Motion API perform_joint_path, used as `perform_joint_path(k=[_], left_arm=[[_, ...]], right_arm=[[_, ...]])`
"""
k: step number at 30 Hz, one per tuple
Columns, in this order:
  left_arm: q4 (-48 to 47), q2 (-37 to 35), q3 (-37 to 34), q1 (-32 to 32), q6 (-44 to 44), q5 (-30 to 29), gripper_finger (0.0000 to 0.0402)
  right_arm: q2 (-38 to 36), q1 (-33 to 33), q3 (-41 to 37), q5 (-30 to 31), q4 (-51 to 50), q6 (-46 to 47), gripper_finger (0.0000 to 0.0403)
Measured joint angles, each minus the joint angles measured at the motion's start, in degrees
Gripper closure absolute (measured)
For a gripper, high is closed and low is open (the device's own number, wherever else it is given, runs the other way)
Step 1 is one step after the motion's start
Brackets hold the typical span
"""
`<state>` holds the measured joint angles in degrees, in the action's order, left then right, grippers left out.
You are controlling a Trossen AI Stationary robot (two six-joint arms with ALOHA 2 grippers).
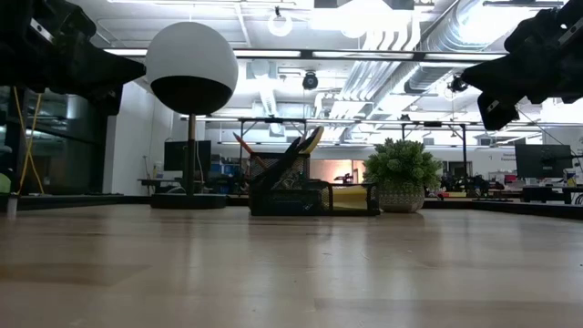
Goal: Pick and place office supplies into organizer
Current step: Return to Home Position
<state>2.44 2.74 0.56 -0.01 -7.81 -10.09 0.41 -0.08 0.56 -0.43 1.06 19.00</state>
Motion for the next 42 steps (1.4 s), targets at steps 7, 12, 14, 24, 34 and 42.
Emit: perform_joint_path(k=[7,12,14,24,34,42], left_arm=[[-0.01,0.00,0.00,0.00,0.00,0.00,0.0401],[-0.01,0.00,0.00,0.00,0.00,0.00,0.0401],[-0.01,0.00,0.00,0.00,0.00,0.00,0.0401],[-0.01,0.00,0.00,0.00,0.00,0.00,0.0401],[0.00,0.00,0.00,0.00,0.00,-0.02,0.0401],[-0.01,0.00,0.00,0.00,0.00,0.00,0.0401]], right_arm=[[0.02,0.00,0.00,0.00,0.00,0.00,0.0381],[0.01,0.02,0.00,0.00,0.00,0.00,0.0381],[0.02,0.02,0.00,0.00,0.00,0.00,0.0381],[0.00,0.01,0.00,0.00,0.00,0.00,0.0381],[0.02,0.01,0.00,0.00,0.00,0.00,0.0380],[0.00,0.00,0.00,0.01,0.00,0.00,0.0382]])
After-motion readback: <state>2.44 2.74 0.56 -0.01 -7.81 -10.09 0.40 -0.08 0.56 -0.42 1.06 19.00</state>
